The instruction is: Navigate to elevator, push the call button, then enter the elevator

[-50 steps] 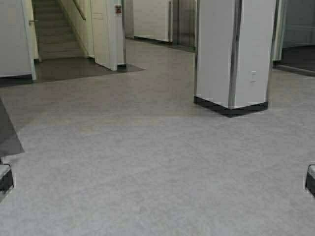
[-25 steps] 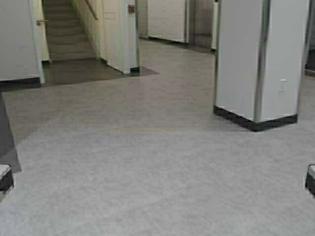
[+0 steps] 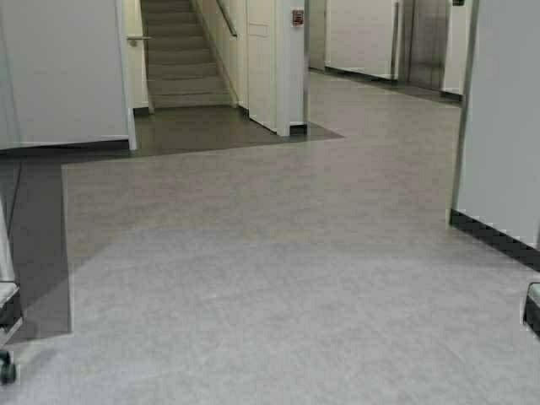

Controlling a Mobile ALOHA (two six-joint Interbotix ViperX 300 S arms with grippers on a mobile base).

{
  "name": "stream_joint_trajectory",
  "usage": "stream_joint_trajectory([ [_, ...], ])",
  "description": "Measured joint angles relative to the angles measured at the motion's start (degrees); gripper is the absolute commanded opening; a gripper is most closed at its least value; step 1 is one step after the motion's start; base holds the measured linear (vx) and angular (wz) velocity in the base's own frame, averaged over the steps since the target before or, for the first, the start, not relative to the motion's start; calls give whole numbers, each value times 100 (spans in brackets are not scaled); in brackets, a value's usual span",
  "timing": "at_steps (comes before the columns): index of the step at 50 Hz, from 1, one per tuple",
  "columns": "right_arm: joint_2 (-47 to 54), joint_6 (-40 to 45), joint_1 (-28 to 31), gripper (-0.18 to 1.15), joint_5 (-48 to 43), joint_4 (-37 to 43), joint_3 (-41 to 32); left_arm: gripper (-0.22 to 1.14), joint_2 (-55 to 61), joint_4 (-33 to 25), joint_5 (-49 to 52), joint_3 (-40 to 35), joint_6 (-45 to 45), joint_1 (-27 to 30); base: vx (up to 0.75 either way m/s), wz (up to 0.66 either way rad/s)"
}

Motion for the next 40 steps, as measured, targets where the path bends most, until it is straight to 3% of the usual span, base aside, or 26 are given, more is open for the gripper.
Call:
stream_joint_trajectory([
  [40, -141, -9, -9, 5, 9, 0, 105, 2, 334, 70, -35, -79, -62, 0, 82, 11],
])
